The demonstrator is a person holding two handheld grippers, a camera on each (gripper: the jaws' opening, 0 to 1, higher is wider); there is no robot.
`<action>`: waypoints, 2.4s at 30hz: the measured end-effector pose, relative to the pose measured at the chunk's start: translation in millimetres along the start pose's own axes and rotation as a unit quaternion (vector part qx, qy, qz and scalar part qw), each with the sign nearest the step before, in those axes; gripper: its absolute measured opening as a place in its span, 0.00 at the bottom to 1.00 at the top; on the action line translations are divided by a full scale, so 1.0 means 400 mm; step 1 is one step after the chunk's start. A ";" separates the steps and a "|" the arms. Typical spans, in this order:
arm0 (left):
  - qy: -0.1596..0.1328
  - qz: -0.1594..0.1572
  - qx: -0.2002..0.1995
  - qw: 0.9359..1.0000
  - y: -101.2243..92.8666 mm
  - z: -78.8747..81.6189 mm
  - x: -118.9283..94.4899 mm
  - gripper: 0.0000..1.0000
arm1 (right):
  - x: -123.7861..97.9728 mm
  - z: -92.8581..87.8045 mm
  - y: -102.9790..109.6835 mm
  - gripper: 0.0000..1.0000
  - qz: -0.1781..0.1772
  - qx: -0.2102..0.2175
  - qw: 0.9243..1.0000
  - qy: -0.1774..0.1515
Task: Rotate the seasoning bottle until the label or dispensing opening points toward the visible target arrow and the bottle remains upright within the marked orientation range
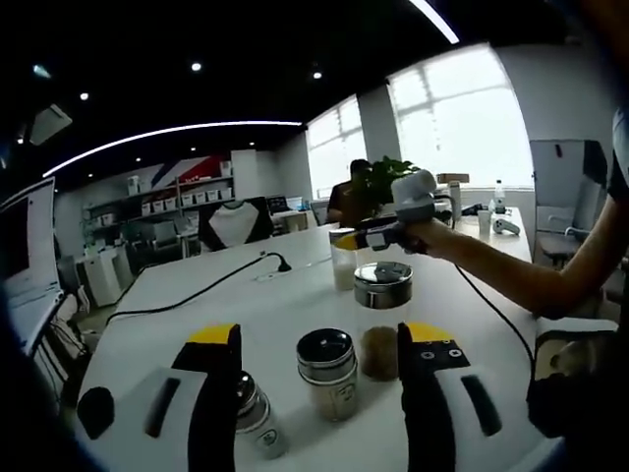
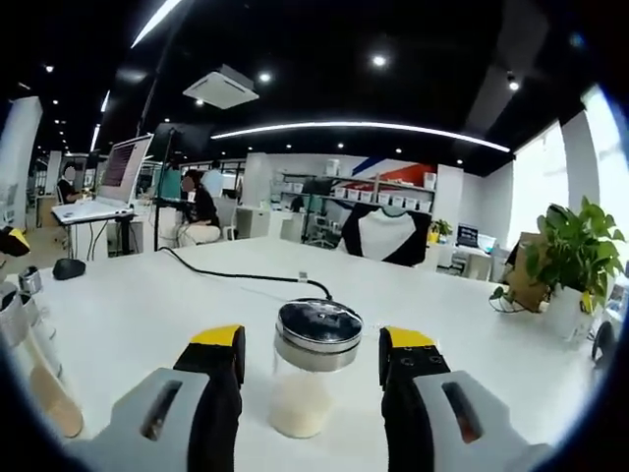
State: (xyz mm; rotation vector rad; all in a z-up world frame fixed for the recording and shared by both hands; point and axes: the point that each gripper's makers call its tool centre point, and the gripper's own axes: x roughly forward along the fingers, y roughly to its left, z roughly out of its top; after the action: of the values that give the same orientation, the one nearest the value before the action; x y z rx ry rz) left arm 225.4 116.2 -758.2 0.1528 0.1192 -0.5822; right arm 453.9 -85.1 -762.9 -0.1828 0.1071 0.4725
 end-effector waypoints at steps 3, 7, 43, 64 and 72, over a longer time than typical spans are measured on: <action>0.004 0.001 0.001 1.000 0.002 -0.004 0.000 0.68 | 0.005 -0.005 -0.001 0.54 -0.003 0.002 1.000 0.001; 0.007 0.007 0.009 1.000 0.009 -0.006 0.002 0.68 | 0.026 -0.007 0.002 0.54 -0.002 -0.019 1.000 0.011; 0.002 -0.010 0.000 1.000 -0.010 -0.006 0.046 0.66 | 0.040 -0.024 0.013 0.40 0.020 0.002 1.000 -0.010; -0.003 -0.010 0.000 1.000 -0.025 0.008 0.032 0.66 | 0.021 -0.019 0.001 0.38 -0.003 -0.008 1.000 -0.025; -0.007 -0.013 0.001 1.000 -0.035 0.020 0.023 0.66 | 0.001 -0.006 0.009 0.38 0.007 0.021 0.999 -0.040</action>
State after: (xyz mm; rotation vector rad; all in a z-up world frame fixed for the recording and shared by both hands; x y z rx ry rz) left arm 225.8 98.5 -753.4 0.1489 0.1068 -0.6101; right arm 452.4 -82.1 -765.8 -0.1227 0.0408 0.4909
